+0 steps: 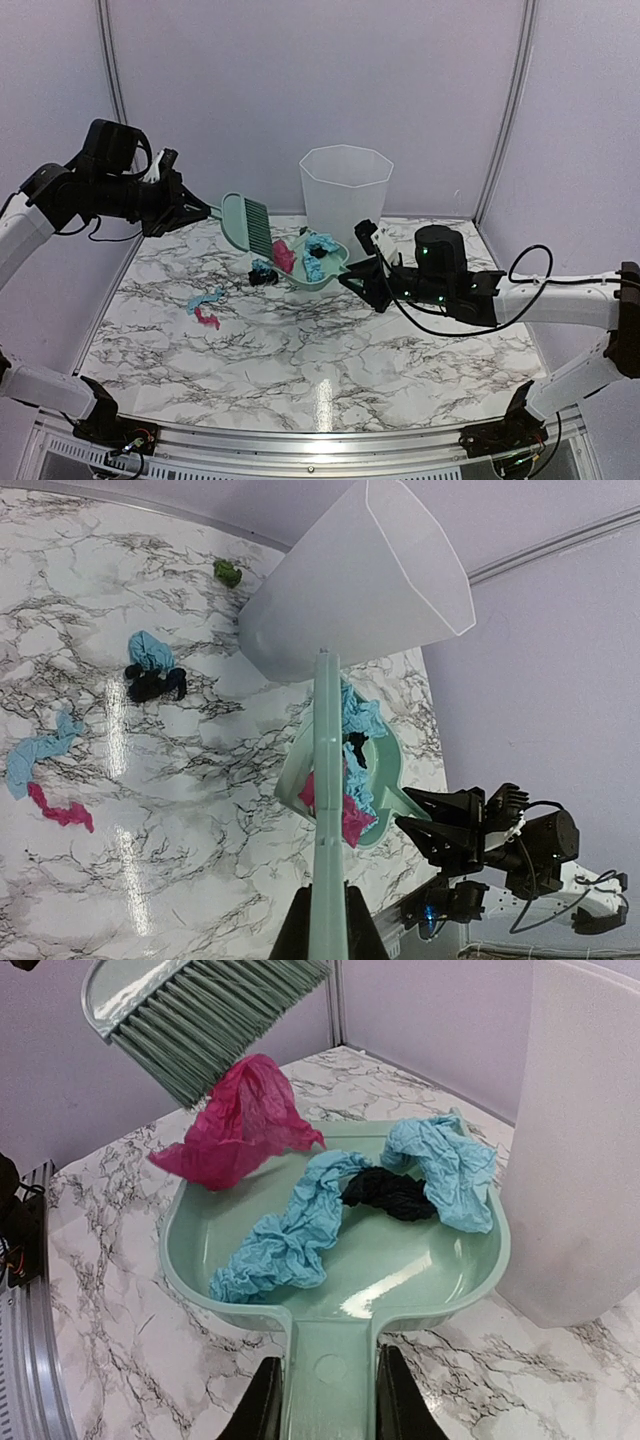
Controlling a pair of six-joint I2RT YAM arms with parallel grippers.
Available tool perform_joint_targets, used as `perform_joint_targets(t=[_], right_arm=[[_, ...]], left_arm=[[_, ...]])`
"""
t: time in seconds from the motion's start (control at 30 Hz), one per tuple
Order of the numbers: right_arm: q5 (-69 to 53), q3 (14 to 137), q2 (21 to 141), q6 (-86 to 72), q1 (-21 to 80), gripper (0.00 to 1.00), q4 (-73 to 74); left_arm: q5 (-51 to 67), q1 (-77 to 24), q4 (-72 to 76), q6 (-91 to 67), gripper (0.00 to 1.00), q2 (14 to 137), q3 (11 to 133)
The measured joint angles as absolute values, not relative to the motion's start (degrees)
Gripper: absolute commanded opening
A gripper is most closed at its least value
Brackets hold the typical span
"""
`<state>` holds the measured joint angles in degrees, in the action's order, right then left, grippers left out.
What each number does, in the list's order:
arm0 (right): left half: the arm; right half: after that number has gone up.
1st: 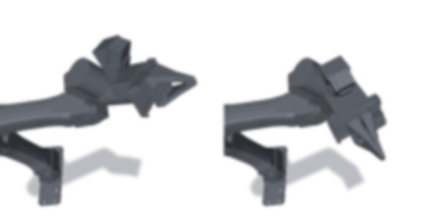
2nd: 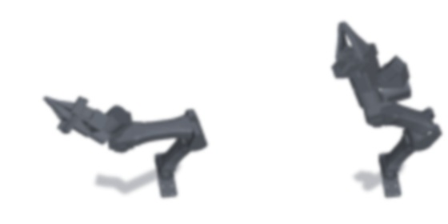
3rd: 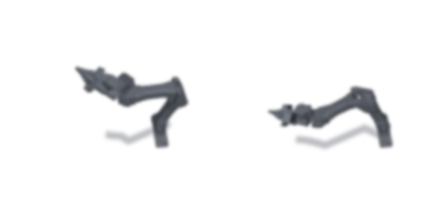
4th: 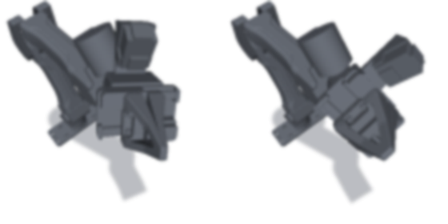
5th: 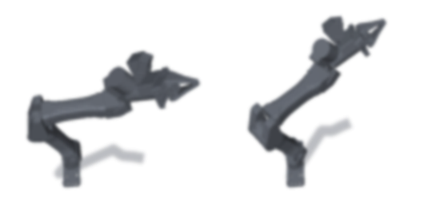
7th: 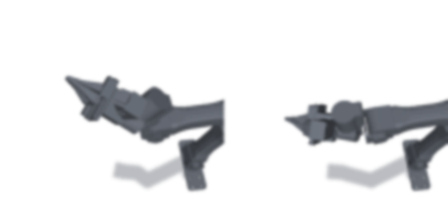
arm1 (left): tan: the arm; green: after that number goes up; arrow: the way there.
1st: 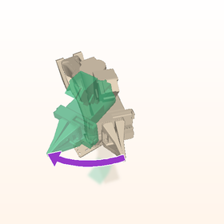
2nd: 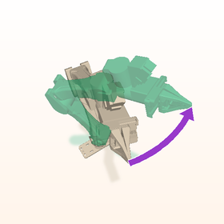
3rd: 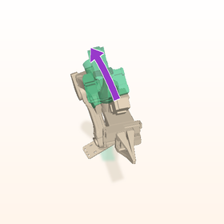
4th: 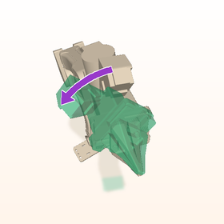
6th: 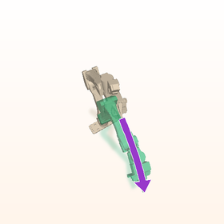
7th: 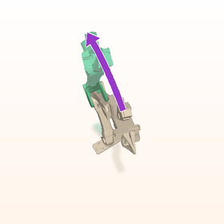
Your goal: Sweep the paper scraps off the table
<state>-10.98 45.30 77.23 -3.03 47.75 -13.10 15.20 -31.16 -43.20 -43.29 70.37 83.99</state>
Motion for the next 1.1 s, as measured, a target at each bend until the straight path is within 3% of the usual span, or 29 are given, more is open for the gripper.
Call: perform_joint_targets(t=[0.63,1.1], right_arm=[[-11.3,51.9,82.7,-3.2,47.7,0.00,-14.0],[-8.1,51.9,78.7,-7.9,47.7,0.00,-15.0]], left_arm=[[32.0,-26.0,-34.4,-47.7,0.00,67.3,74.7],[25.0,-26.0,-33.7,-44.8,0.00,62.6,74.6]])
